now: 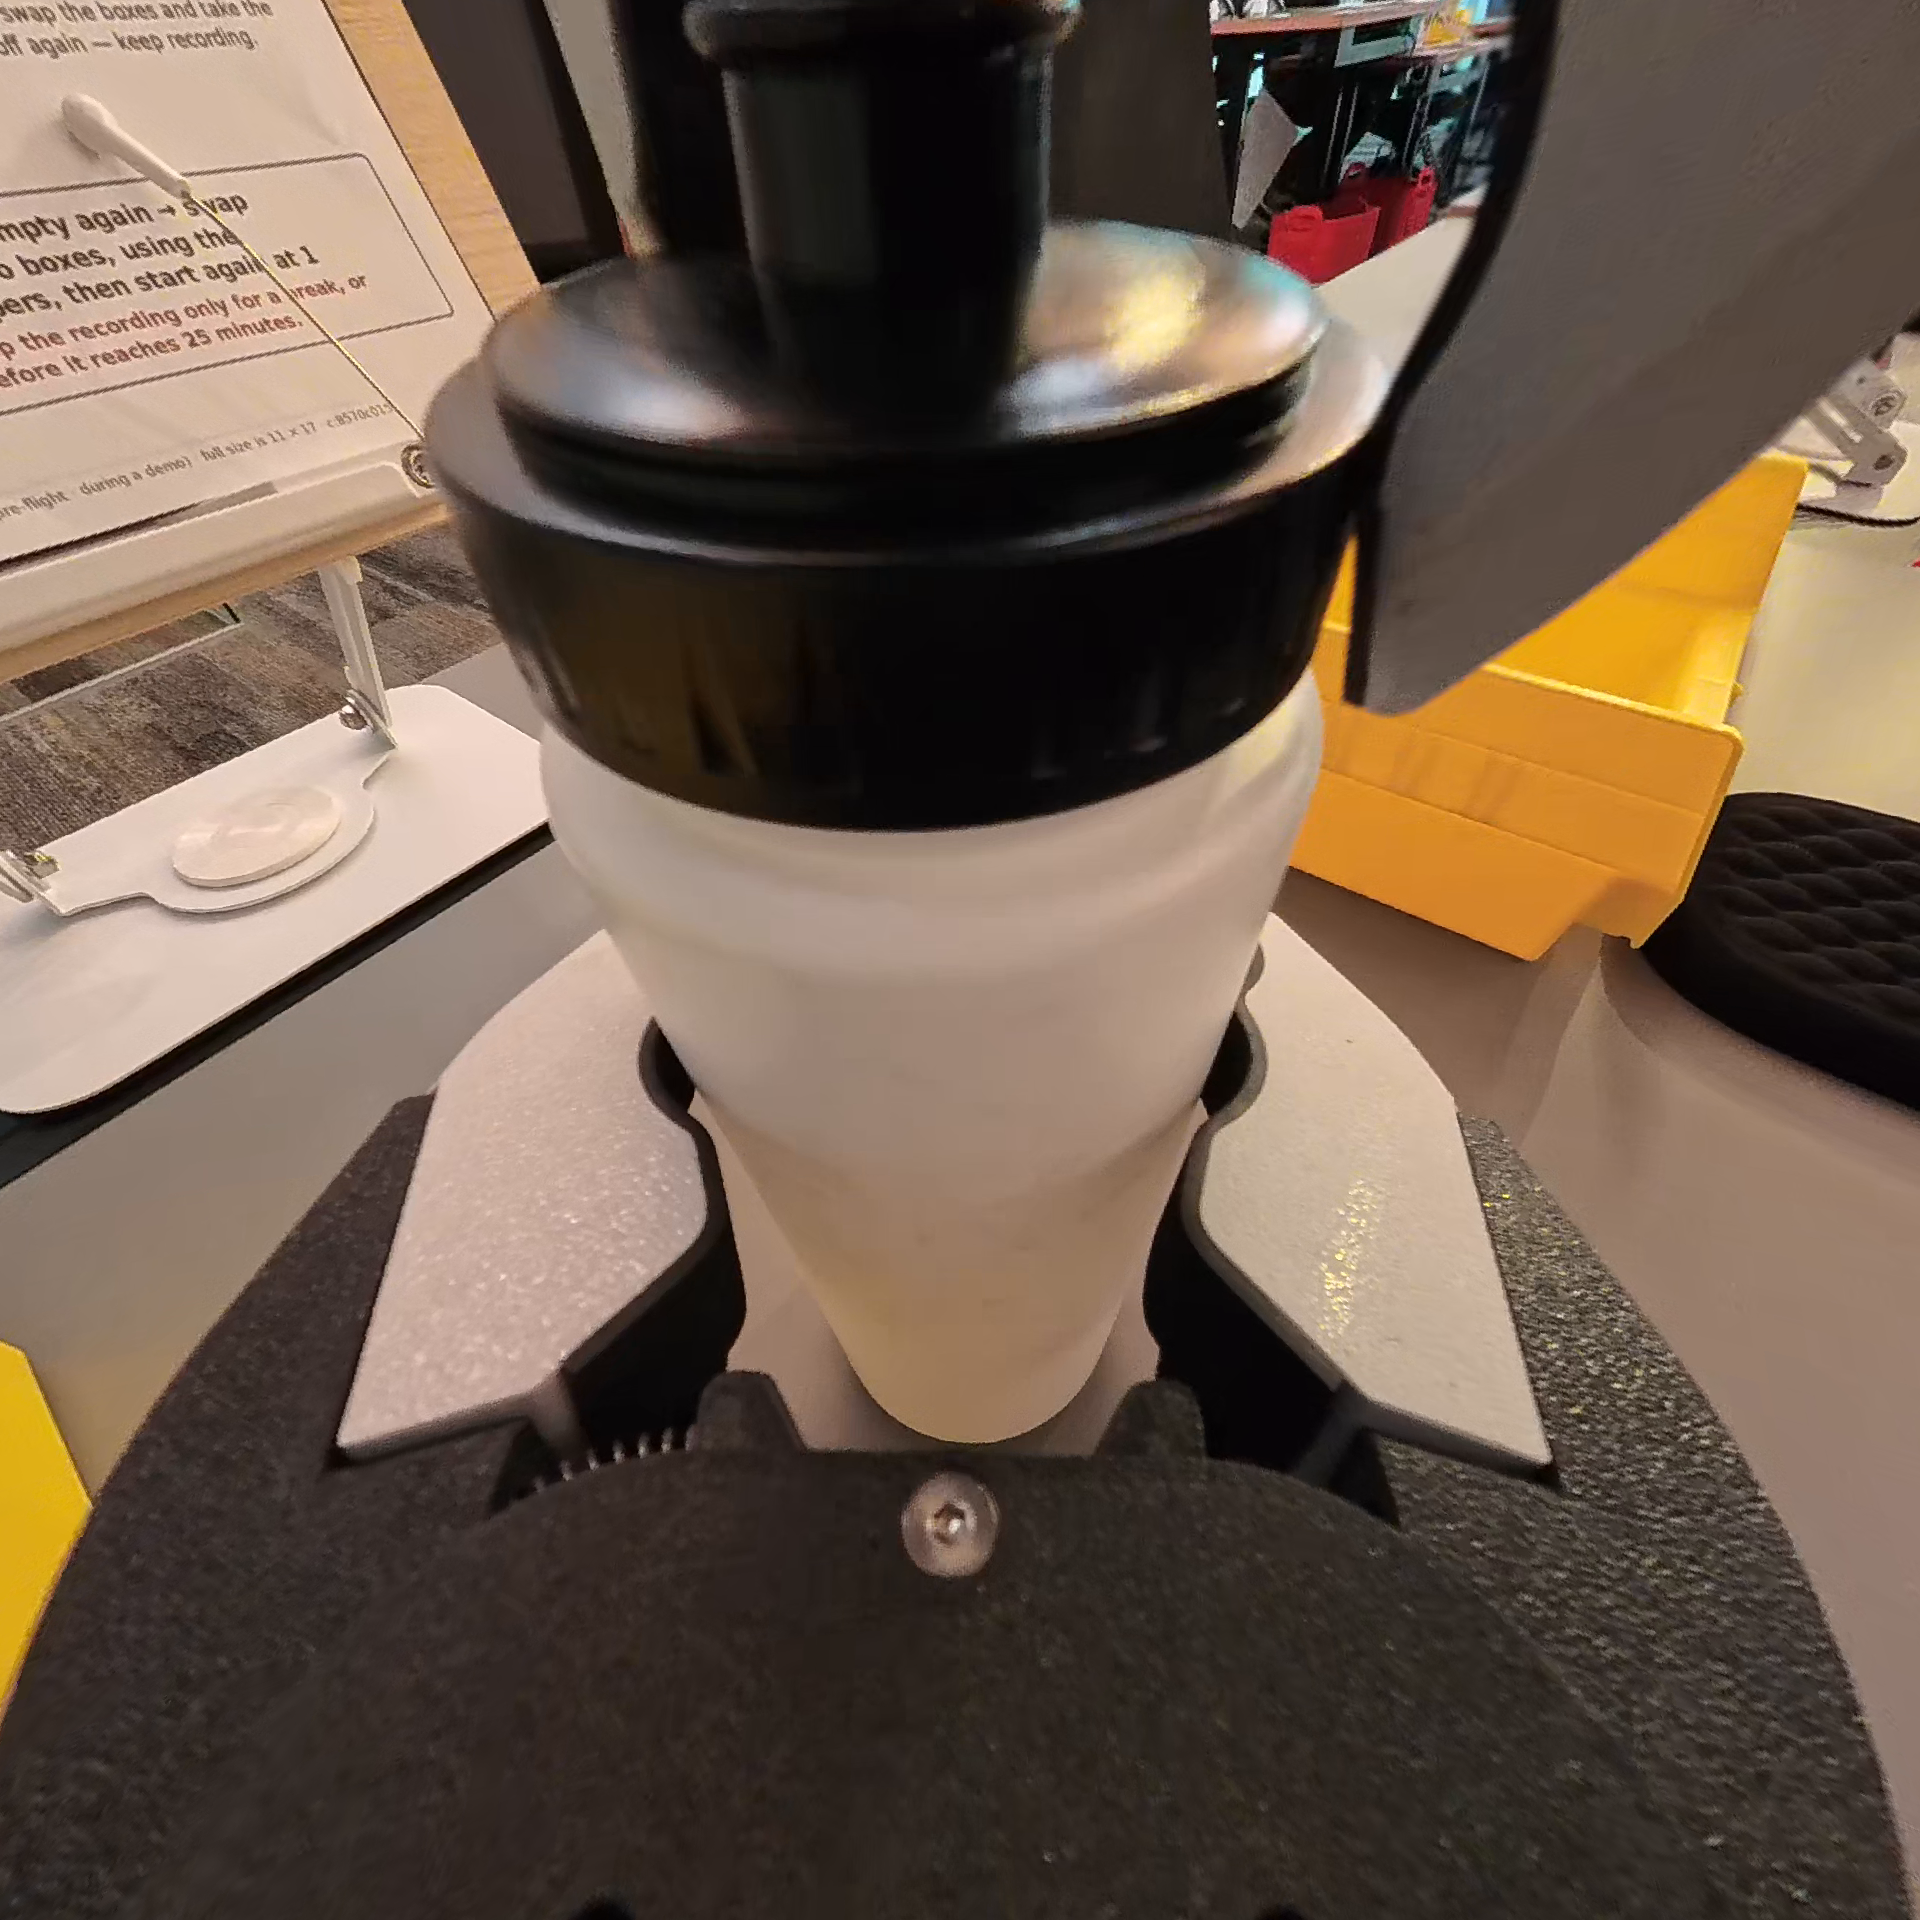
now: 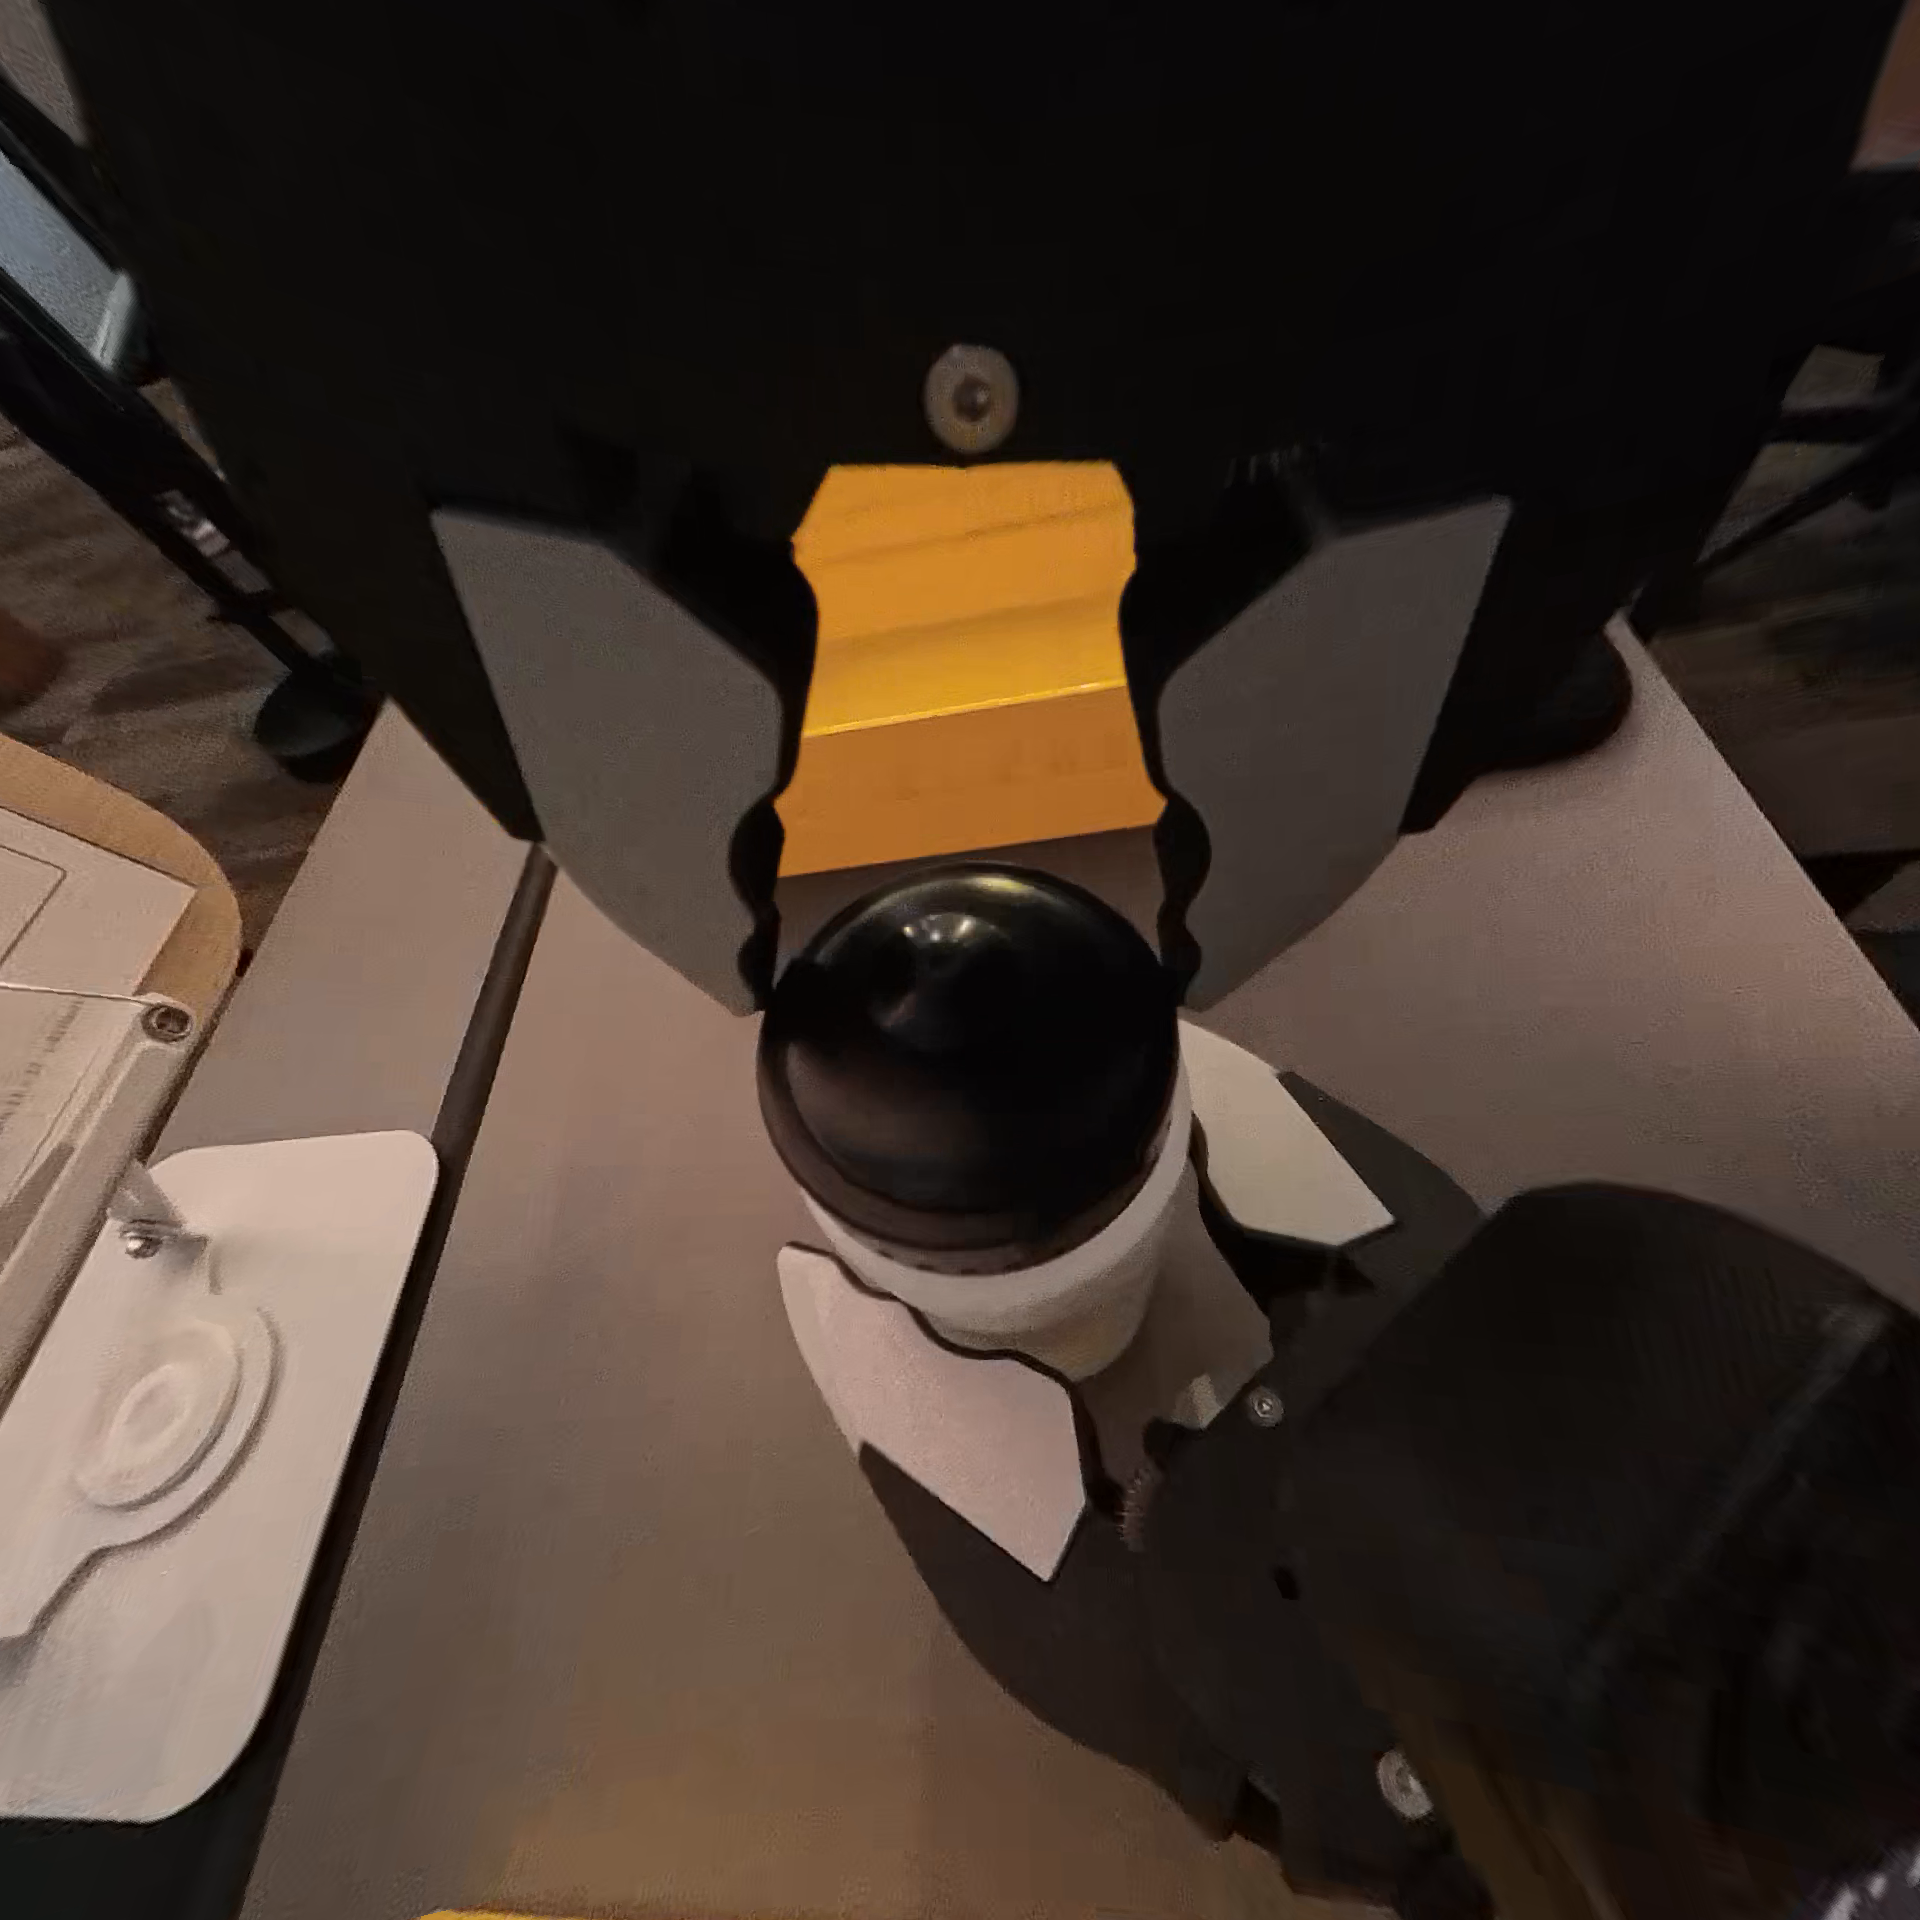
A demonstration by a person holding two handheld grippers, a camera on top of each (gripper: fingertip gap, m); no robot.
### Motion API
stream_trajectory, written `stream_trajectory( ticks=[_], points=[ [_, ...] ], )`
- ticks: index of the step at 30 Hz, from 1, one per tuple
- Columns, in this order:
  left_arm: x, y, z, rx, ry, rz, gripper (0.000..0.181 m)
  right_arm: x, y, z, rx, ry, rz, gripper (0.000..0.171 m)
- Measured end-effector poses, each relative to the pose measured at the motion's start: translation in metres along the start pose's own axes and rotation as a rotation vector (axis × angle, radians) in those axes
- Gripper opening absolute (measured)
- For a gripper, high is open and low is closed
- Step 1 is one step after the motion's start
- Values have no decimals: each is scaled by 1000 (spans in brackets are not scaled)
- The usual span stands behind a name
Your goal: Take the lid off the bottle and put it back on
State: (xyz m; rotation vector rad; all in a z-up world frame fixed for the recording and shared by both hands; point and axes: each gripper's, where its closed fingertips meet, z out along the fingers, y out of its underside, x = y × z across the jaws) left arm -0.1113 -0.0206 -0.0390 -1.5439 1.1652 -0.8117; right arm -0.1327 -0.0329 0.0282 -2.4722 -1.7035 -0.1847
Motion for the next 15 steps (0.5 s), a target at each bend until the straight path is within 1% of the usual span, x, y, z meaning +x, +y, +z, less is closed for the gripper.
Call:
stream_trajectory(
  ticks=[2,4,5,7,9,10,13,15],
  points=[
    [-1,0,0,-1,2,-3,98,0,-3,0,46,-27,73,73],
    [-1,0,1,-1,1,-3,98,1,-9,-2,91,-60,215,80],
    [-1,0,1,0,0,-3,98,0,-12,-3,110,-79,283,80],
    [-1,0,0,-1,0,-3,98,-1,-16,0,109,-99,352,80],
    [-1,0,0,-1,0,-2,98,-1,-13,6,65,-95,374,77],
    [0,0,0,-1,1,0,98,-1,-12,6,56,-86,339,77],
    [1,0,0,-2,-2,7,98,-2,-3,6,30,-25,73,76],
    [0,0,1,1,1,-2,98,1,-4,5,68,-2,8,75]
  ],
)
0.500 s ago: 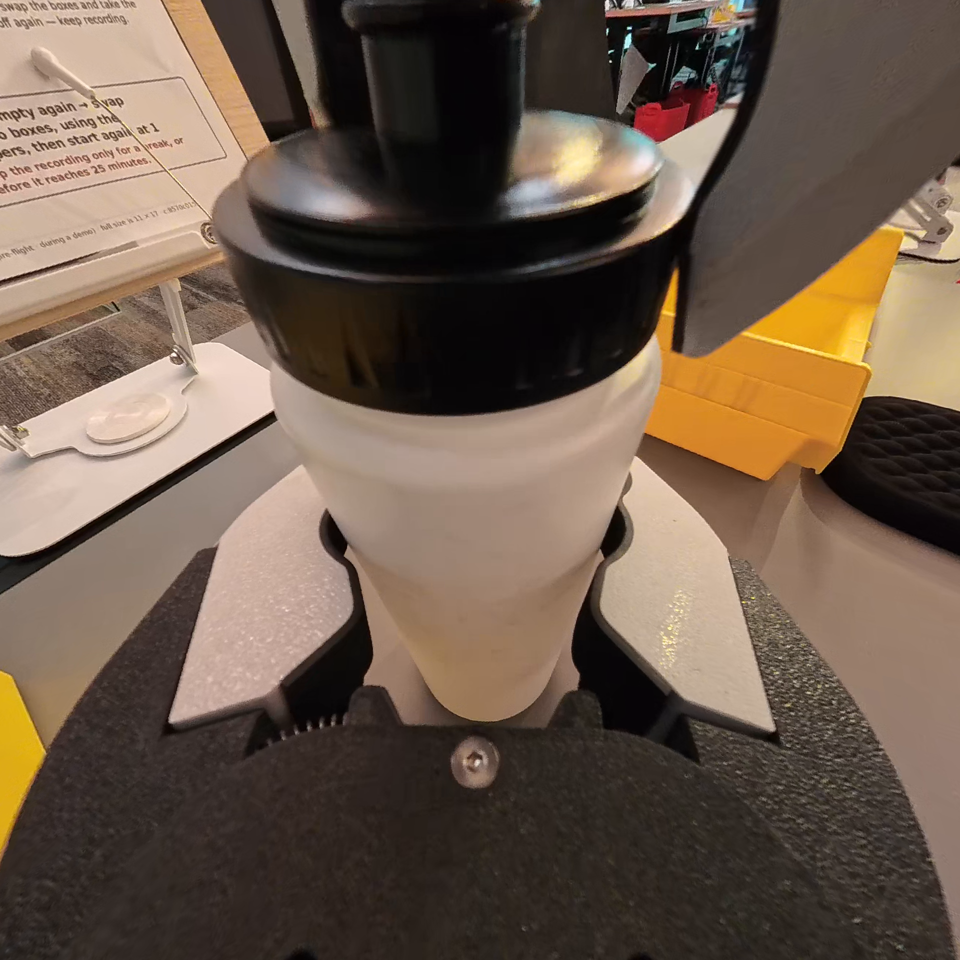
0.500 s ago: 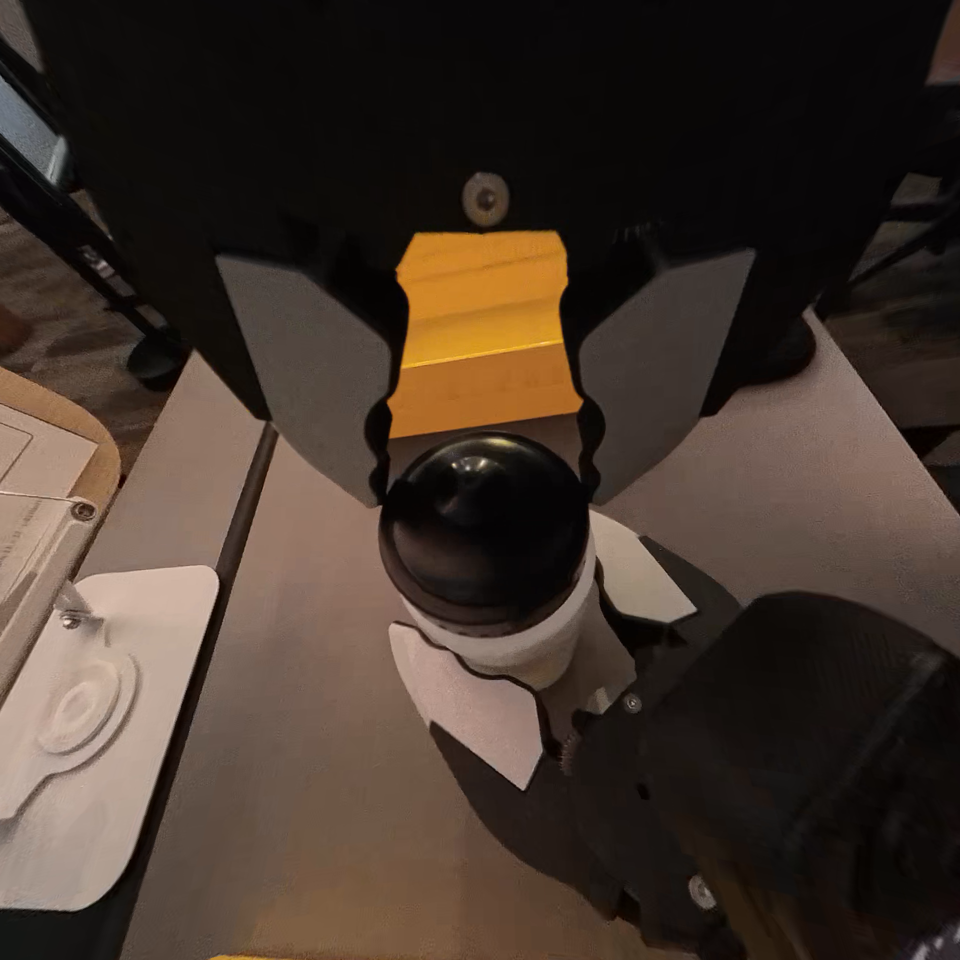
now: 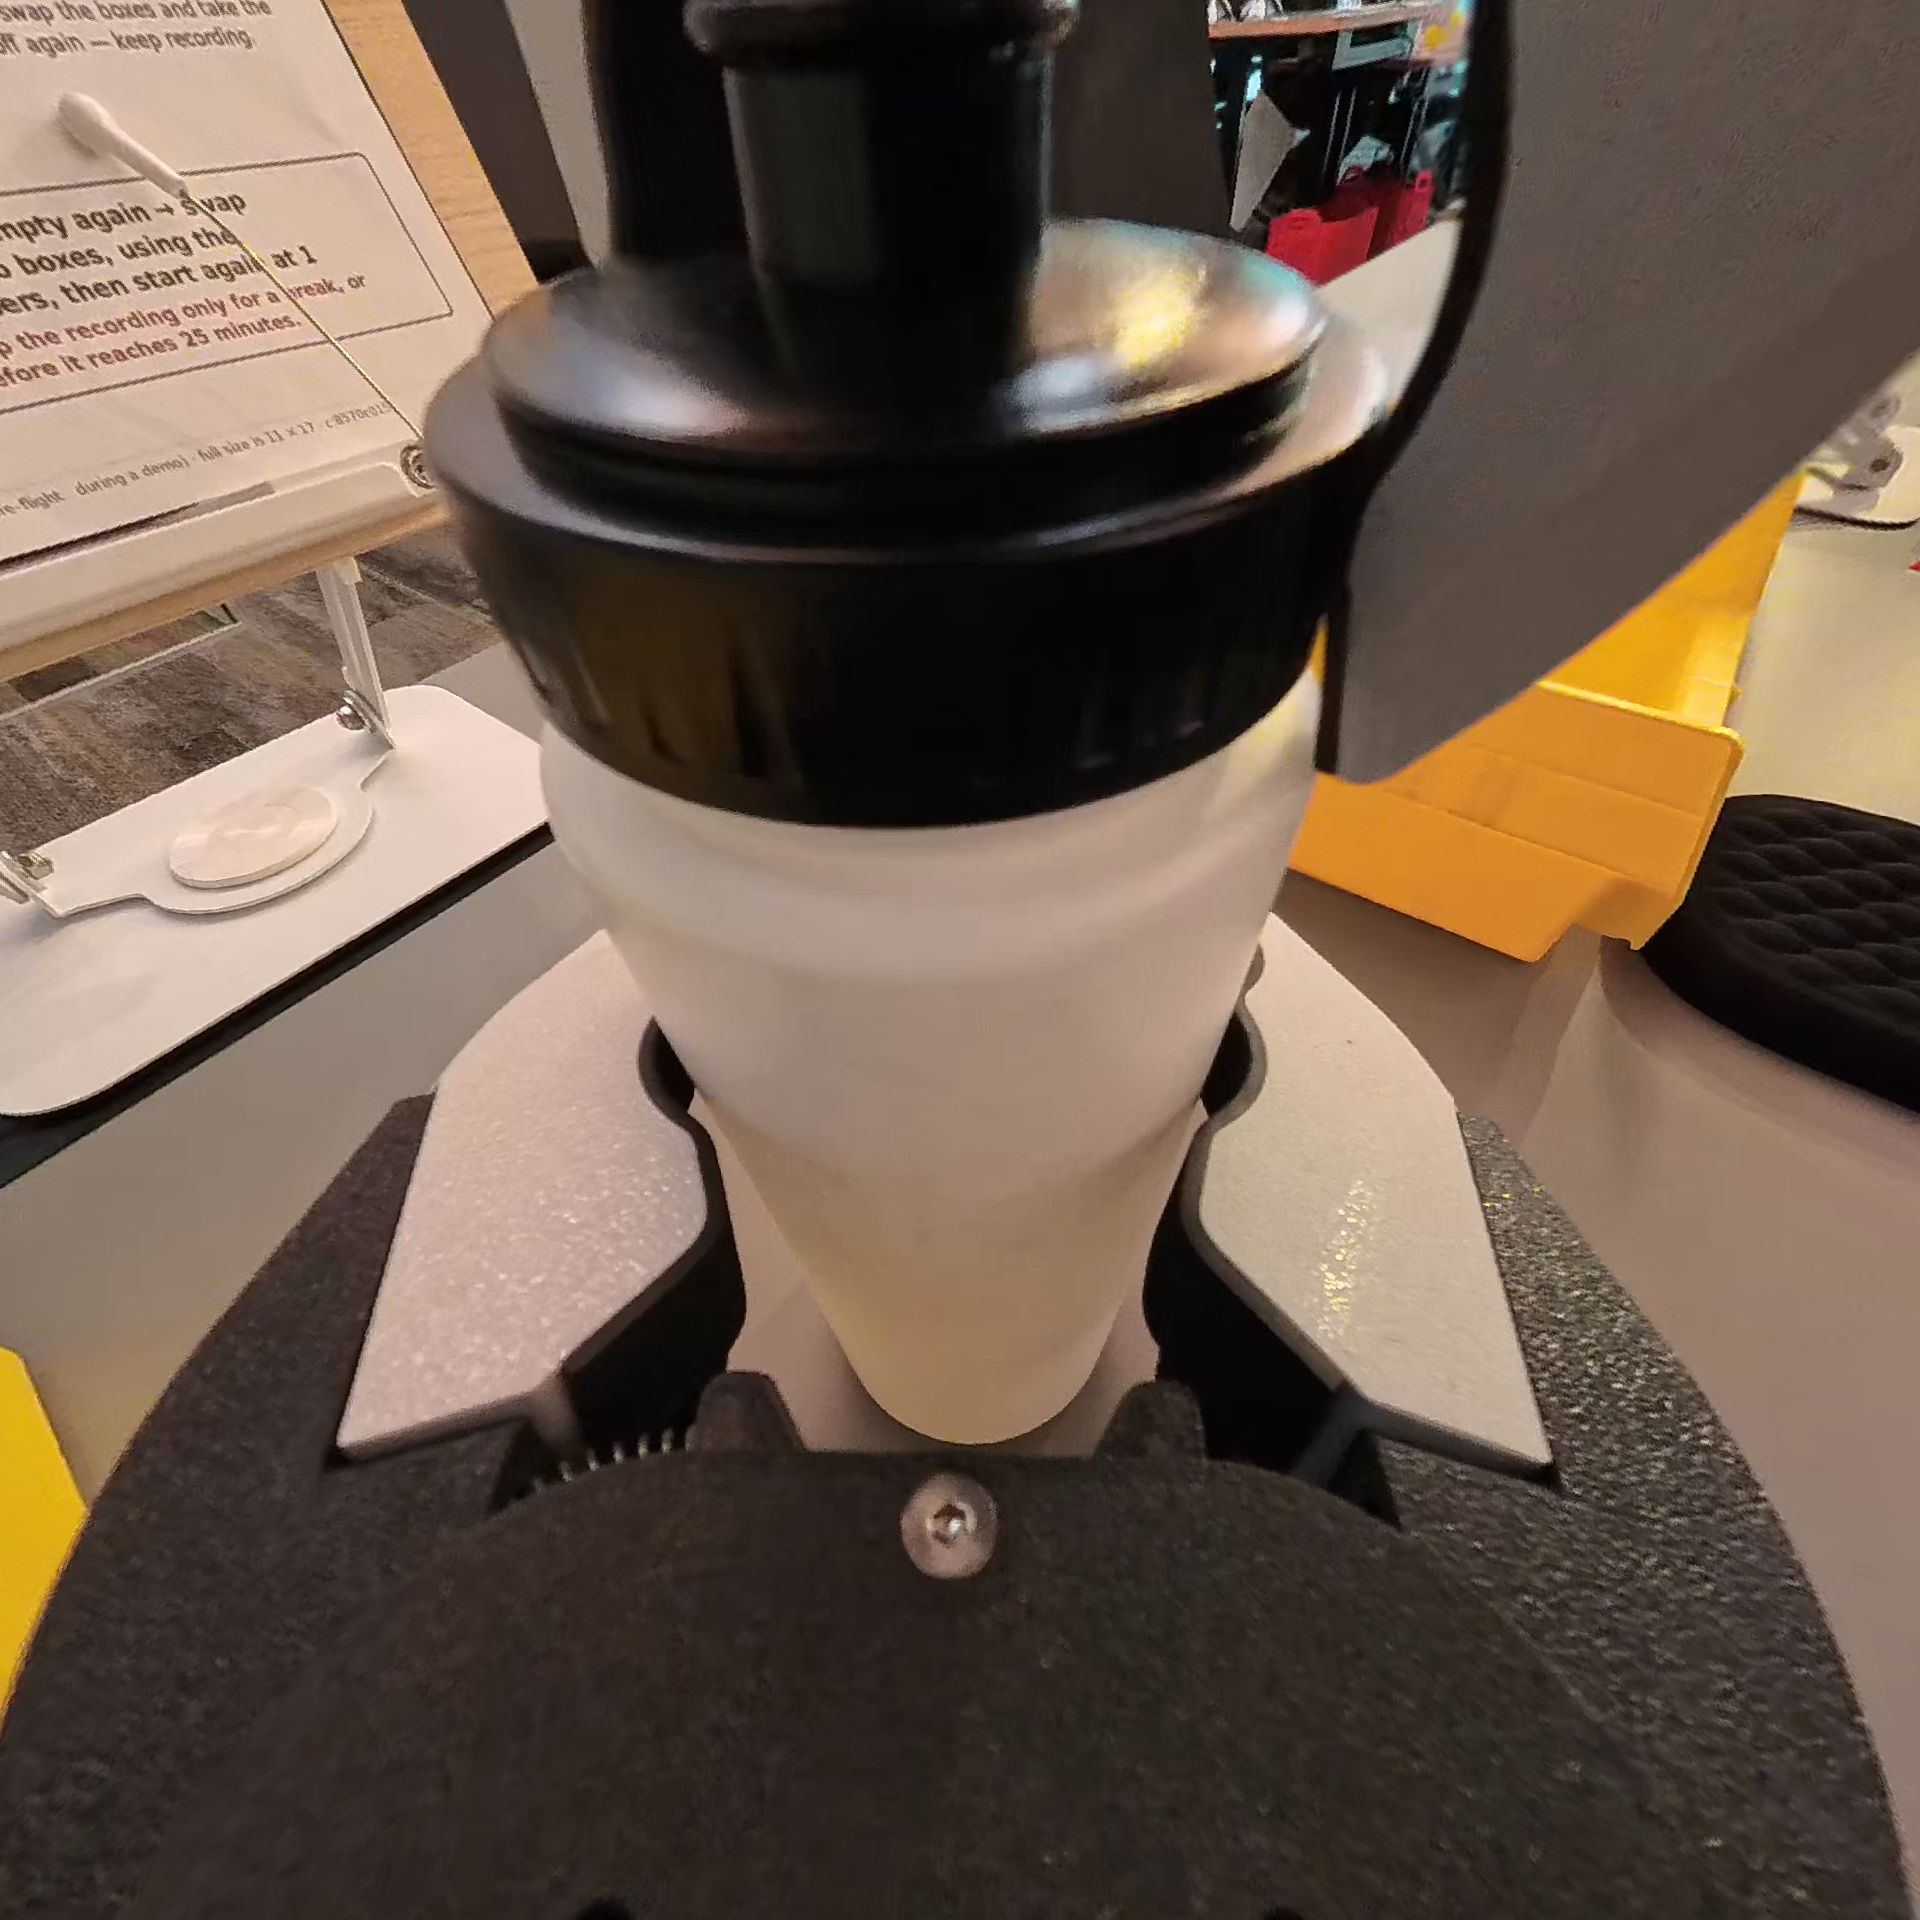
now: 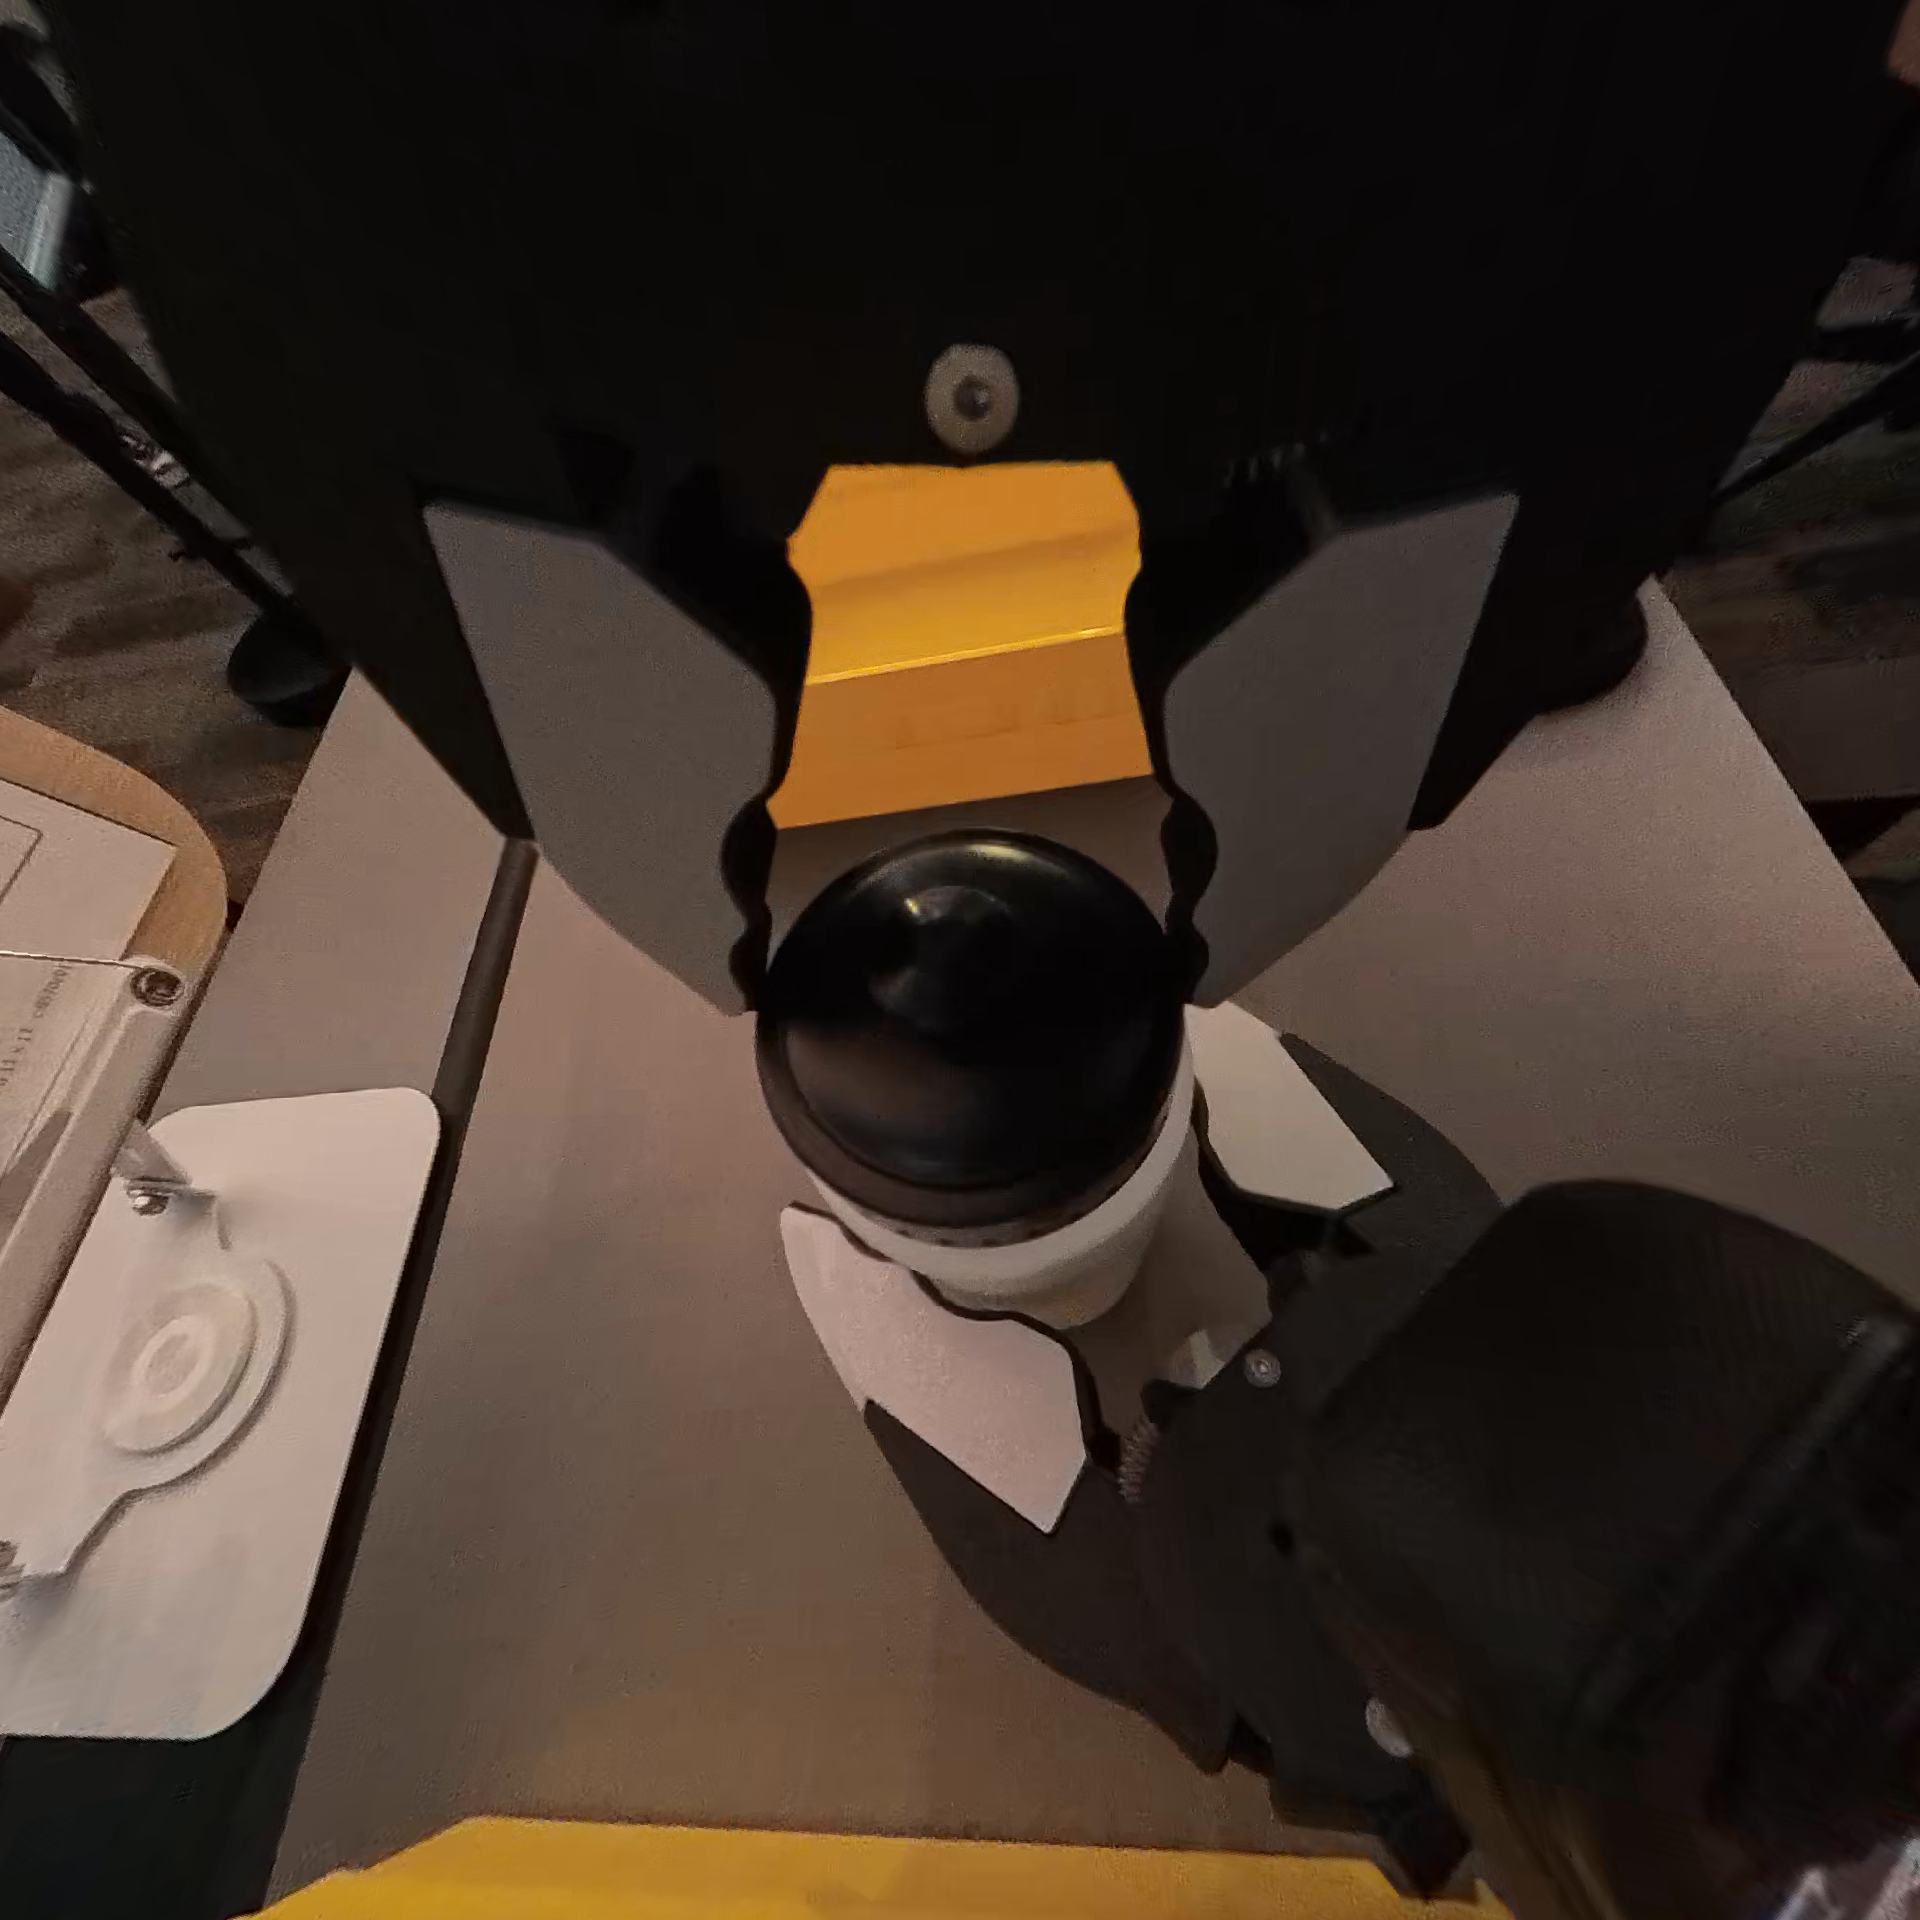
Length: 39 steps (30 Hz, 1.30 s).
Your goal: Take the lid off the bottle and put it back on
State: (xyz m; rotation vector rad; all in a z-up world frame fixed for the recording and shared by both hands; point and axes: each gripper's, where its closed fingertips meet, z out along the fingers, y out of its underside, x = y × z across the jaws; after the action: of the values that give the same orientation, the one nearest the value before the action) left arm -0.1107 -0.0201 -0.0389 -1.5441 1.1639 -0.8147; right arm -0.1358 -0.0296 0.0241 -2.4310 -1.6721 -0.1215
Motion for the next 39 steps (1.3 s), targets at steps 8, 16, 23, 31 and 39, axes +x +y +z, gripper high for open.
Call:
stream_trajectory(
  ticks=[8,16,23,31,39],
  points=[
    [-2,0,0,0,-5,-1,98,2,-6,-1,78,-8,239,74],
    [4,-1,0,-2,35,35,98,0,-3,-5,168,-34,-50,74],
    [15,-1,-1,13,158,29,98,-2,1,-6,215,-101,-46,74],
    [16,-29,-18,159,135,31,88,-2,10,-7,177,-65,186,74],
    [16,-27,-17,135,130,31,86,0,-1,-15,459,64,361,76]
  ],
)
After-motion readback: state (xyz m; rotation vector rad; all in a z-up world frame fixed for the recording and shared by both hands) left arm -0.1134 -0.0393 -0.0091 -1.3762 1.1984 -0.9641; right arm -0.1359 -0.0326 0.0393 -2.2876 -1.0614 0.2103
